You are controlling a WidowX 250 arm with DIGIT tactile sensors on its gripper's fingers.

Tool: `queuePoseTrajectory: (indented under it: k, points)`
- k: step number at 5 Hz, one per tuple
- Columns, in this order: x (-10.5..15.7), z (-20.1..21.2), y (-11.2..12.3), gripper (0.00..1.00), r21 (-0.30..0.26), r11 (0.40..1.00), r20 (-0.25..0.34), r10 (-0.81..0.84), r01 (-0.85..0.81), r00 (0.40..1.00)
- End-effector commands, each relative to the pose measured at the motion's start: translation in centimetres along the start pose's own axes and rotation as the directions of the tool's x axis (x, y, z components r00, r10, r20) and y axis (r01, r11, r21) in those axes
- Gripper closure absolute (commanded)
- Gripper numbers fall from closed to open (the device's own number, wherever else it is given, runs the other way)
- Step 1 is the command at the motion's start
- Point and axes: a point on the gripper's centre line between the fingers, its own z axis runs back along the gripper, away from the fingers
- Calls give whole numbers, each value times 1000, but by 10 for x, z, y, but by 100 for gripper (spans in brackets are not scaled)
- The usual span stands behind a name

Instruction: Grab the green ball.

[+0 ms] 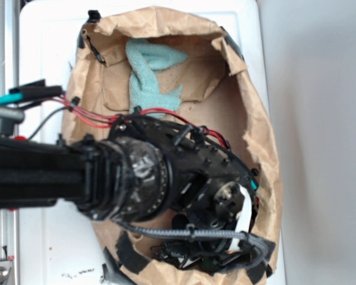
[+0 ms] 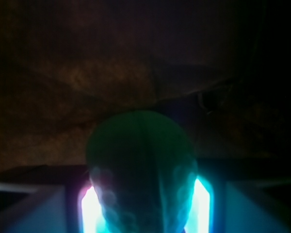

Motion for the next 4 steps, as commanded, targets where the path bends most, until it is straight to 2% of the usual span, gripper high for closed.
queuePoseTrajectory:
  k: [1, 2, 3, 4]
  points:
    - [-4, 79, 14, 100, 101, 977, -50, 192, -187, 980]
    - [-12, 113, 24, 100, 187, 934, -109, 329, -306, 938]
    - [-19, 140, 26, 100, 282, 865, -115, 459, -414, 881]
    - [-27, 166, 27, 100, 388, 740, -140, 637, -550, 758]
